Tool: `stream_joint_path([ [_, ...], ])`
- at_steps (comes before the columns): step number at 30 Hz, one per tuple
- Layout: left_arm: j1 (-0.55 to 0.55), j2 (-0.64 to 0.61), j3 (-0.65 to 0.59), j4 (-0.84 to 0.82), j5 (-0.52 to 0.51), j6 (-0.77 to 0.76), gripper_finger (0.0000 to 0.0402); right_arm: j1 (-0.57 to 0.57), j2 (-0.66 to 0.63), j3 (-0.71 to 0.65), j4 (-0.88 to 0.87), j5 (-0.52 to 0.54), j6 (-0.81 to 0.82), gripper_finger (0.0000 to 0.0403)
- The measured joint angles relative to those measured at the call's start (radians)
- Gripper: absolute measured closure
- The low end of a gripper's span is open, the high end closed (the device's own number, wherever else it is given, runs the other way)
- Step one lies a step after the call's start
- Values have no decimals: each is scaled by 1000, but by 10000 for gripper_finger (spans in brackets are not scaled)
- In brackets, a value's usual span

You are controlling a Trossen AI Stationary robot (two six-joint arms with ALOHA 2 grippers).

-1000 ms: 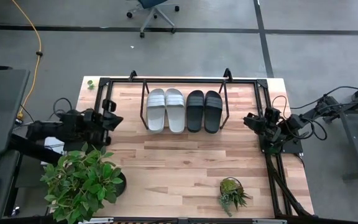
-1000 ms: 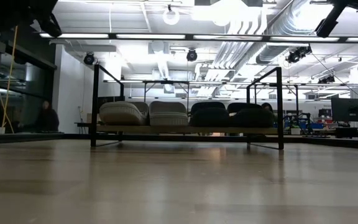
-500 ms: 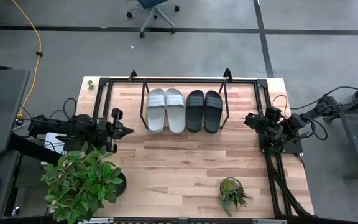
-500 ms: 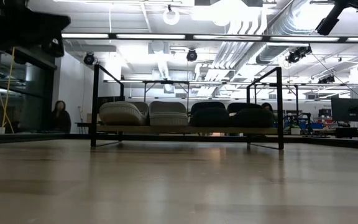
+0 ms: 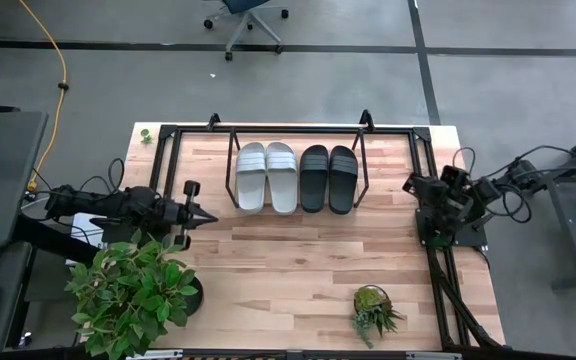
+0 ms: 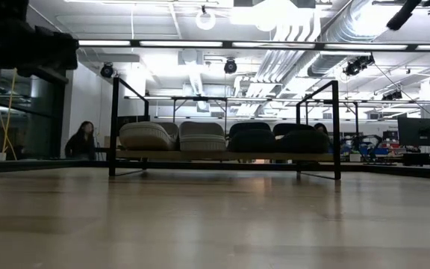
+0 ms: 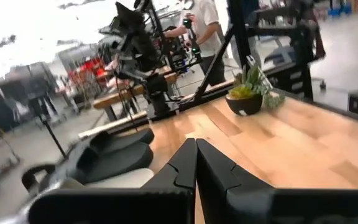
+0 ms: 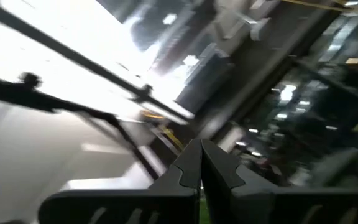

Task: Pick and place slides into the shelf
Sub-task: Return to Home Position

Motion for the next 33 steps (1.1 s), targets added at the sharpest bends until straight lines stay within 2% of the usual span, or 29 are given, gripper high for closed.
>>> stream_joint_path([
  [3,0,0,0,0,13,51,401,0,-52,1,-13,-79,-30,403],
  [6,0,0,0,0,9,54,401,0,-105,1,-99,-101,-120,403],
  [13,0,0,0,0,5,54,401,0,-214,1,-478,-23,-216,403],
  [17,0,0,1,0,4,54,401,-8,-236,1,-574,61,-309,403],
  [20,0,0,1,1,4,54,401,-33,-236,1,-604,85,-323,403],
  [29,0,0,1,1,0,54,401,-171,-236,1,-744,-101,-212,403],
  [33,0,0,1,1,0,54,401,-249,-236,1,-779,-218,-166,403],
])
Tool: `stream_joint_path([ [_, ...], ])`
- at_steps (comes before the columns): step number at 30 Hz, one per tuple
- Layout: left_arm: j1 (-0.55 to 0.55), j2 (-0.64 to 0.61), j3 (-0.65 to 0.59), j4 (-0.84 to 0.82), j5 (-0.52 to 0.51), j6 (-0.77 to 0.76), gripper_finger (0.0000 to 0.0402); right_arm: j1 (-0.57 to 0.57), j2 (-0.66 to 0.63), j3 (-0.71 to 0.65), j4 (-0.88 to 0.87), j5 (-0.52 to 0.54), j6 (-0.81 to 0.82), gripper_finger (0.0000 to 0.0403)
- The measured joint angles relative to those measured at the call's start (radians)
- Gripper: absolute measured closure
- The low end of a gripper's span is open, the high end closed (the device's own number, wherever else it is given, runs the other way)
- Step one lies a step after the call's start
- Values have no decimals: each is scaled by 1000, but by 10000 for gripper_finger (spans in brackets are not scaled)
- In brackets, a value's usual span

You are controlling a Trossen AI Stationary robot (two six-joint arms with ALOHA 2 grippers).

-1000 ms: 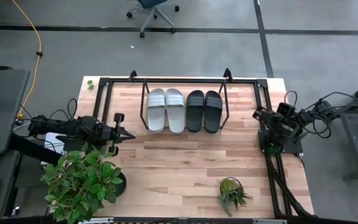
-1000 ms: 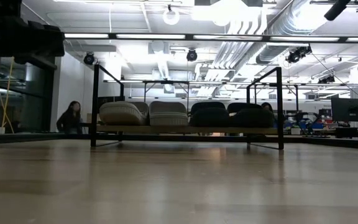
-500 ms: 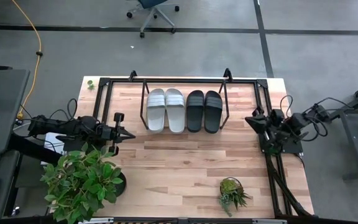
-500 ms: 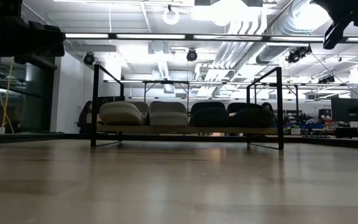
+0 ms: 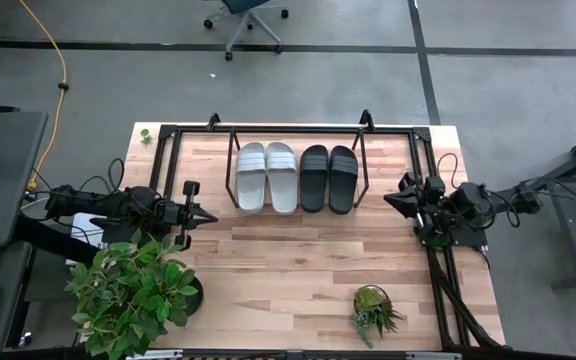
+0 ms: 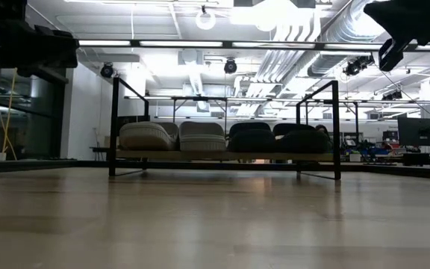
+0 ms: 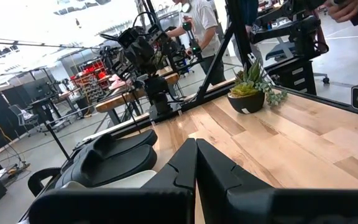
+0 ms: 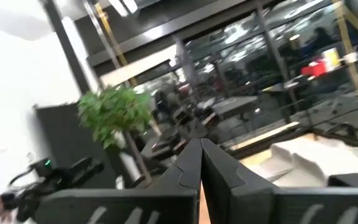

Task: Pick and place slides into the shelf
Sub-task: Return to Home Position

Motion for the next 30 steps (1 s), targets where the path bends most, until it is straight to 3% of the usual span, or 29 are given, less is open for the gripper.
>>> stream_joint_path([
  [6,0,0,0,0,0,0,401,-77,0,0,-116,-200,72,403],
  [12,0,0,0,0,0,0,401,-117,1,0,-251,-278,94,403],
  [19,0,0,0,0,0,0,401,-160,0,-27,-212,-296,37,403],
  [30,0,0,0,-1,0,0,401,-193,1,-85,12,-347,-8,403],
])
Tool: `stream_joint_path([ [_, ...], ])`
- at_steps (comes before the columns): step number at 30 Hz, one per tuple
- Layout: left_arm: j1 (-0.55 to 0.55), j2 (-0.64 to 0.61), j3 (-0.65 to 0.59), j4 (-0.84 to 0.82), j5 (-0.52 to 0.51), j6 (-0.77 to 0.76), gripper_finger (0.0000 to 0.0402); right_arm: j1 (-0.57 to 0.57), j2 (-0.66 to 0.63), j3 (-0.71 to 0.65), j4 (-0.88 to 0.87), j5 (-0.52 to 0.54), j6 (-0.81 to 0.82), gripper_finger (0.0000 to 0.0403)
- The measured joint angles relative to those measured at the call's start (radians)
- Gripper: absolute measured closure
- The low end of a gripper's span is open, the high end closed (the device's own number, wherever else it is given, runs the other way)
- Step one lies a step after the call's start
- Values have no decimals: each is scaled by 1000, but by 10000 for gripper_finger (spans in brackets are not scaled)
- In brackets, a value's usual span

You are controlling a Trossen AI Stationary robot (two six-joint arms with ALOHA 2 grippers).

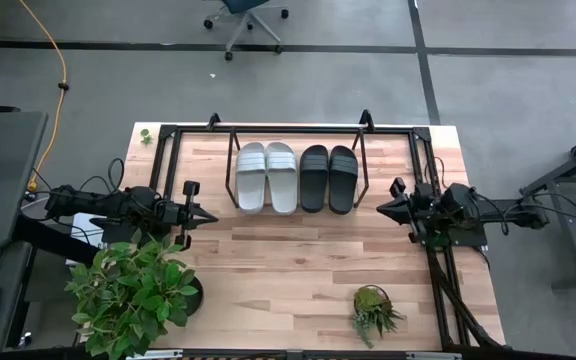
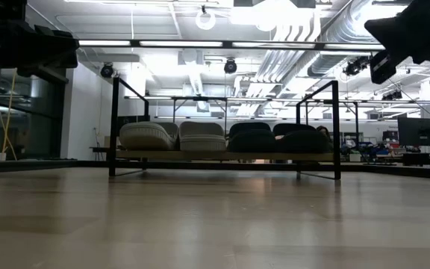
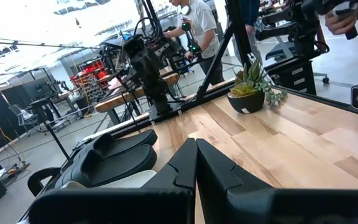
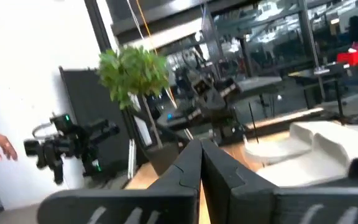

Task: Pick and place slides into the shelf
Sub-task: Return to Home Position

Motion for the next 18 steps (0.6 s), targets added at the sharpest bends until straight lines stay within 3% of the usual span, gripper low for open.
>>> stream_joint_path([
  [6,0,0,0,0,0,0,401,-13,1,0,-193,-9,-7,403],
  [18,0,0,0,0,0,0,401,-33,14,0,-190,-35,-109,403],
])
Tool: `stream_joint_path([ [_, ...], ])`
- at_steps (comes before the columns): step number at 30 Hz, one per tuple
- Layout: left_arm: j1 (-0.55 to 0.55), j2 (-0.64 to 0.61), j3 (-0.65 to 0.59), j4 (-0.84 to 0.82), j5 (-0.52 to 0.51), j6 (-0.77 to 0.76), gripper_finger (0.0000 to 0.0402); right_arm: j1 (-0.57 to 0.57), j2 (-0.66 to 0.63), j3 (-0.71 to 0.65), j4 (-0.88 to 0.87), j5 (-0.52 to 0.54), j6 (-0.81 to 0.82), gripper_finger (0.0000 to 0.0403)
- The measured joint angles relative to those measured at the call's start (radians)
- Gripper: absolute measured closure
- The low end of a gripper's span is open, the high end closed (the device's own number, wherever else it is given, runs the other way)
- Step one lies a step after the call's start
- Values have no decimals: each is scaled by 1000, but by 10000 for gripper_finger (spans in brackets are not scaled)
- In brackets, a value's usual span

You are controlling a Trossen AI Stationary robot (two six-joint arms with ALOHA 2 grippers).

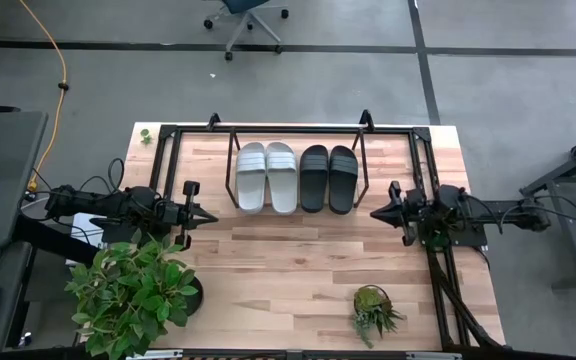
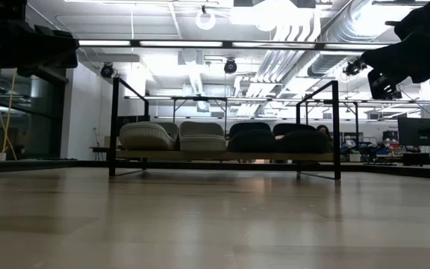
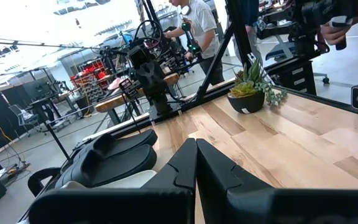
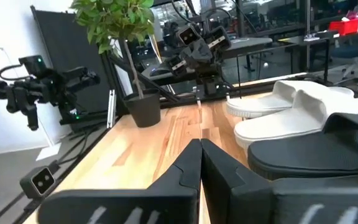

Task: Pick and place slides into the shelf
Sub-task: Return to Home Position

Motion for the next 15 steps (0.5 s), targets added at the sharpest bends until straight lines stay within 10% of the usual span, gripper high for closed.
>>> stream_joint_path([
  [15,0,0,0,0,0,0,401,14,86,0,-2,15,101,403],
])
